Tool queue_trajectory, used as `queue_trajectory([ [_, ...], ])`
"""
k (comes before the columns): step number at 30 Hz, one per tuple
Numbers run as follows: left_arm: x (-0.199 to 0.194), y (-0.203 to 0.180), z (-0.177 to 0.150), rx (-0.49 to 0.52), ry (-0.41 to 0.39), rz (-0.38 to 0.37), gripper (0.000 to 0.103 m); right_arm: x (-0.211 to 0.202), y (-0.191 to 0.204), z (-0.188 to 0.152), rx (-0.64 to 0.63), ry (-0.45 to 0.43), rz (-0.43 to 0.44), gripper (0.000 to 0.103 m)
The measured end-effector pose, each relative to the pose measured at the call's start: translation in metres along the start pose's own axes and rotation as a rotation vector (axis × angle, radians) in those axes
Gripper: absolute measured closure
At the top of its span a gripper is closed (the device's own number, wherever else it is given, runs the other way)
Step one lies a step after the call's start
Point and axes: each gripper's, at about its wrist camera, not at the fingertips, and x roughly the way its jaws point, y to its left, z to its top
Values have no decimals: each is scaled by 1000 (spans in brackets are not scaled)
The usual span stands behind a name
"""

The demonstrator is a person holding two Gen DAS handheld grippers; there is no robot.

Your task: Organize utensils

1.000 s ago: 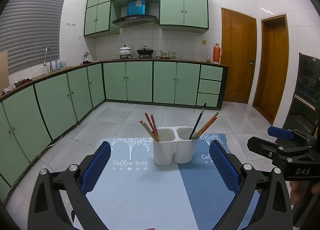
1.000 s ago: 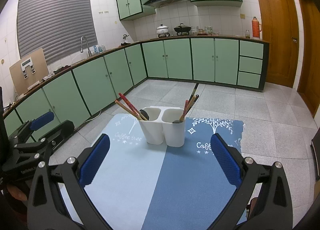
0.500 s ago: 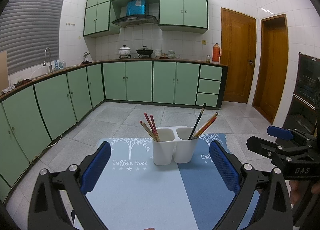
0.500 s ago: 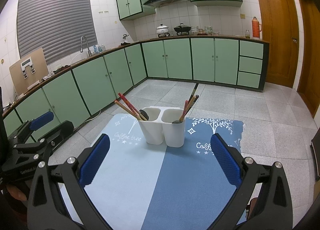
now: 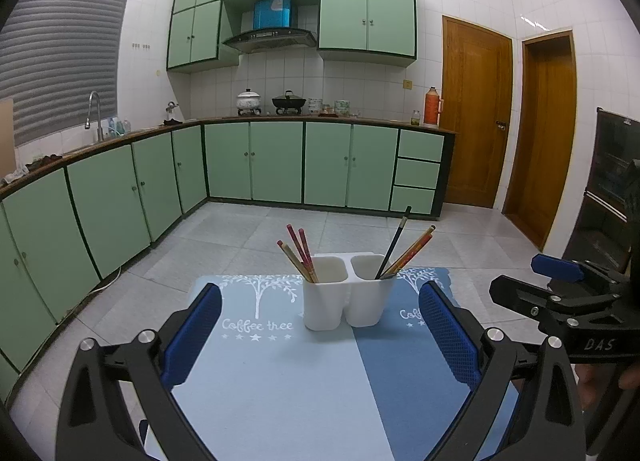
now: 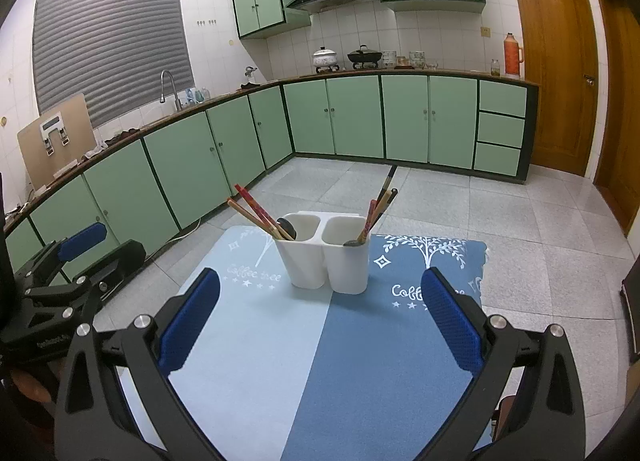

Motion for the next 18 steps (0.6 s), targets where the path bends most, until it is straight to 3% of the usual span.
queue_trajectory([
  [18,5,-3,-5,-8,10,1,6,4,-7,-4,6,6,-5,5],
])
